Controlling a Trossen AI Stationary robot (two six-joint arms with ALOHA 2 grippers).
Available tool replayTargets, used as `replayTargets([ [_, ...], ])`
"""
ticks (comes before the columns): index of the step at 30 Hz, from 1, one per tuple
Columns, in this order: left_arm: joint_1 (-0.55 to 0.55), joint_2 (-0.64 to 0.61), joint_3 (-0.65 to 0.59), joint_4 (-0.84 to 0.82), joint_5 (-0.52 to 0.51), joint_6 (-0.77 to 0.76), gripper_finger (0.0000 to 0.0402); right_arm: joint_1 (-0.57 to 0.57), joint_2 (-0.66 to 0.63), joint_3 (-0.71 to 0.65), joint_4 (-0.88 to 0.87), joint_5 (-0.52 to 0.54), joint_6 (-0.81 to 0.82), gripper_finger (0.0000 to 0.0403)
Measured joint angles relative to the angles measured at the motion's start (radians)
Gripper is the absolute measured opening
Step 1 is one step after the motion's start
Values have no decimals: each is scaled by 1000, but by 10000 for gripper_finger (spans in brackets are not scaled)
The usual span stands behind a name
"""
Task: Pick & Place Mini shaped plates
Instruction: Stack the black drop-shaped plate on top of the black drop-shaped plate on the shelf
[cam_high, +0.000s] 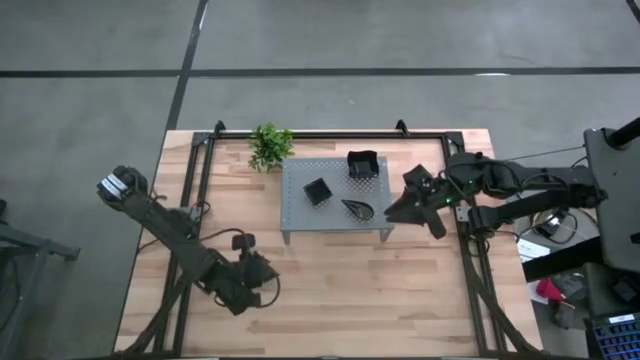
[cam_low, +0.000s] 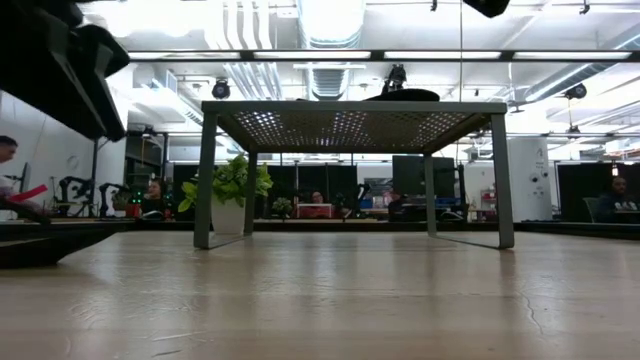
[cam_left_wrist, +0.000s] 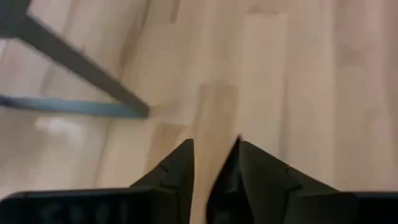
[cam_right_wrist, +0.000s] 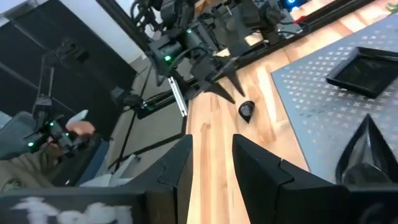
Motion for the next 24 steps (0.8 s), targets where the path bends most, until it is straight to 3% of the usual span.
replayTargets([
  [9, 26, 1, -96, 17, 118, -33, 124, 49, 60, 0, 22, 8, -7, 106],
  [13, 35, 1, -139, 29, 122, -61, 116, 67, 88, 0, 51, 14, -8, 106],
  [20, 81, 1, -223, 214, 178, -5, 103, 85, 123, 0, 77, 14, -8, 96],
  [24, 108, 1, -245, 231, 215, -6, 96, 98, 128, 0, 98, 13, -7, 91],
])
